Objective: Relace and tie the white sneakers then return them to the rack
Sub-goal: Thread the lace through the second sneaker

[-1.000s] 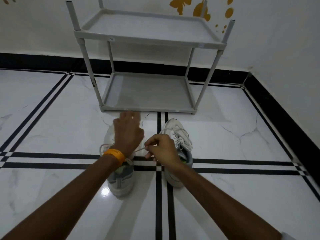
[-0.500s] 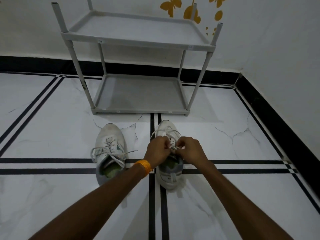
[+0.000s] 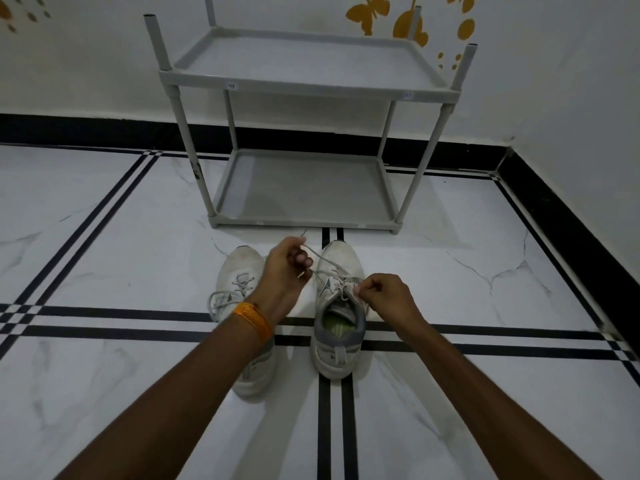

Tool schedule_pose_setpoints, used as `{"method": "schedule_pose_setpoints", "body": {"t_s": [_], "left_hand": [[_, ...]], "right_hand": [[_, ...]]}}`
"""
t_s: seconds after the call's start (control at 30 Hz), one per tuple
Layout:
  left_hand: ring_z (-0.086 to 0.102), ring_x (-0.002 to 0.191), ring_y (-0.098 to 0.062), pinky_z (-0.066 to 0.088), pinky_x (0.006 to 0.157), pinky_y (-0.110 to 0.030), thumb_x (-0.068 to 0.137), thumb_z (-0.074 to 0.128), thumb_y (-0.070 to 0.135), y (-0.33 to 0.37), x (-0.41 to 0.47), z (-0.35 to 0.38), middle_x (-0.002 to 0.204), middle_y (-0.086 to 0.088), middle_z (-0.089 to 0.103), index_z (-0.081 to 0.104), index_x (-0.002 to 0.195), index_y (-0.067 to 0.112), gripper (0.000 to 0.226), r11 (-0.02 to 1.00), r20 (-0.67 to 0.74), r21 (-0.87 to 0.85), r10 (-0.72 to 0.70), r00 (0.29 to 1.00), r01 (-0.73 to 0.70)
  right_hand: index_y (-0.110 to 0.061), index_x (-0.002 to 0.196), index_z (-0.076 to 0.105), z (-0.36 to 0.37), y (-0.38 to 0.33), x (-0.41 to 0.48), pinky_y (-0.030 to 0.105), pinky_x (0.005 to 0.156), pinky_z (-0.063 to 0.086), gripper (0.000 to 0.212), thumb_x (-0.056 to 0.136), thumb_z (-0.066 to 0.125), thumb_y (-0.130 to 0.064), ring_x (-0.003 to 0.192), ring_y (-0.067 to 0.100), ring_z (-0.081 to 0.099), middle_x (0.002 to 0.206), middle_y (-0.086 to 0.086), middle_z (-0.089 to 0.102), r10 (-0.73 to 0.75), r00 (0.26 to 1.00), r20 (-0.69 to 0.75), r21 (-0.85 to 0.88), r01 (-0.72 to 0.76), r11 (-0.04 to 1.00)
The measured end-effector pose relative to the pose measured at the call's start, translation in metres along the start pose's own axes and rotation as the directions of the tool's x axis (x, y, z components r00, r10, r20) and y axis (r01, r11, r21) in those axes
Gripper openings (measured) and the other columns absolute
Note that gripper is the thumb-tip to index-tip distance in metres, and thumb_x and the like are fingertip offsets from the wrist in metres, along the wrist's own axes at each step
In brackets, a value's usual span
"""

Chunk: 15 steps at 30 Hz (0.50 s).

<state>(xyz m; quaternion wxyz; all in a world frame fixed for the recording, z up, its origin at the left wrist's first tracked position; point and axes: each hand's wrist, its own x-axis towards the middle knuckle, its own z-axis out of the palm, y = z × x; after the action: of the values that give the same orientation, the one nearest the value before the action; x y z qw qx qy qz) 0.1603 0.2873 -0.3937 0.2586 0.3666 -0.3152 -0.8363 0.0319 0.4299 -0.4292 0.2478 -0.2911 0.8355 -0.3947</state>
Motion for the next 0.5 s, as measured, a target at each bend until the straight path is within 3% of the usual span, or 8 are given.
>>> {"method": "schedule_pose_setpoints", "body": {"t_s": [0.07,0.1,0.13,0.2,0.3,0.37,0.4,0.5], "left_hand": [[0.042,0.046,-0.011,0.035,0.051,-0.025,0.086,0.057,0.017,0.021,0.005,-0.008,0.048,0.005,0.042,0.046,0.061,0.02,0.028,0.995,-0.11,0.039,0.091,0.99,-0.087],[0.046,0.051,-0.013,0.039,0.052,-0.026,0.085,0.059,0.018,0.027,0.009,-0.016,0.055,0.001,0.048,0.049,0.067,0.018,0.021,0.971,-0.207,0.189,0.186,0.961,-0.147],[0.054,0.06,-0.018,0.046,0.057,-0.029,0.084,0.062,0.019,0.03,0.011,-0.026,0.068,-0.005,0.056,0.052,0.078,0.015,0.012,0.907,-0.288,0.385,0.292,0.912,-0.169],[0.06,0.091,-0.031,0.055,0.08,-0.039,0.079,0.07,0.021,0.026,0.015,-0.044,0.112,-0.017,0.056,0.046,0.113,0.01,0.043,0.689,-0.325,0.719,0.446,0.834,-0.088],[0.048,0.119,-0.037,0.052,0.086,-0.04,0.075,0.074,0.015,0.008,0.005,-0.049,0.15,-0.016,0.024,0.026,0.142,0.012,0.082,0.159,-0.031,0.982,0.68,0.732,-0.106],[0.052,0.114,-0.029,0.053,0.082,-0.036,0.078,0.066,0.013,-0.008,0.001,-0.043,0.148,-0.009,0.033,0.037,0.139,0.016,0.068,-0.241,0.341,0.94,0.662,0.668,-0.24],[0.057,0.105,-0.024,0.055,0.08,-0.035,0.082,0.063,0.015,-0.016,0.002,-0.04,0.139,-0.006,0.045,0.048,0.131,0.017,0.051,-0.308,0.471,0.882,0.564,0.678,-0.357],[0.061,0.092,-0.022,0.051,0.081,-0.037,0.092,0.055,0.027,-0.038,0.001,-0.027,0.106,-0.005,0.064,0.064,0.104,0.015,0.019,-0.221,0.587,0.808,0.218,0.78,-0.546]], "right_hand": [[-0.011,0.086,0.075,-0.003,-0.001,0.002,0.019,0.066,0.047,0.008,0.085,0.071,-0.017,0.074,0.013,0.064,0.079,0.001,0.07,-0.025,1.0,0.011,-0.098,0.026,0.995],[-0.01,0.087,0.076,-0.004,-0.002,0.003,0.017,0.063,0.045,0.008,0.085,0.07,-0.016,0.073,0.012,0.062,0.079,0.001,0.07,-0.033,0.999,0.02,-0.147,0.036,0.988],[-0.009,0.086,0.076,-0.004,-0.003,0.003,0.017,0.062,0.044,0.01,0.085,0.07,-0.017,0.072,0.012,0.062,0.079,0.002,0.07,-0.038,0.999,0.025,-0.189,0.042,0.981],[-0.007,0.085,0.075,-0.002,-0.003,0.005,0.023,0.064,0.049,0.012,0.085,0.07,-0.019,0.074,0.016,0.065,0.081,0.007,0.073,-0.023,0.999,0.025,-0.245,0.028,0.969],[-0.009,0.082,0.074,-0.002,-0.004,0.008,0.036,0.075,0.056,0.011,0.083,0.069,-0.019,0.078,0.021,0.068,0.082,0.008,0.073,0.026,0.999,0.036,-0.264,-0.015,0.964],[-0.008,0.082,0.072,-0.003,-0.006,0.009,0.039,0.075,0.058,0.009,0.083,0.069,-0.017,0.077,0.023,0.068,0.083,0.009,0.073,0.056,0.998,0.039,-0.259,-0.044,0.965],[-0.007,0.083,0.072,-0.003,-0.007,0.009,0.038,0.072,0.058,0.009,0.084,0.068,-0.015,0.075,0.023,0.067,0.083,0.009,0.072,0.075,0.996,0.045,-0.251,-0.062,0.966],[-0.003,0.087,0.066,-0.002,-0.013,0.006,0.027,0.053,0.046,0.011,0.089,0.062,-0.013,0.062,0.019,0.055,0.079,0.01,0.064,0.188,0.978,0.086,-0.167,-0.172,0.971]]}}
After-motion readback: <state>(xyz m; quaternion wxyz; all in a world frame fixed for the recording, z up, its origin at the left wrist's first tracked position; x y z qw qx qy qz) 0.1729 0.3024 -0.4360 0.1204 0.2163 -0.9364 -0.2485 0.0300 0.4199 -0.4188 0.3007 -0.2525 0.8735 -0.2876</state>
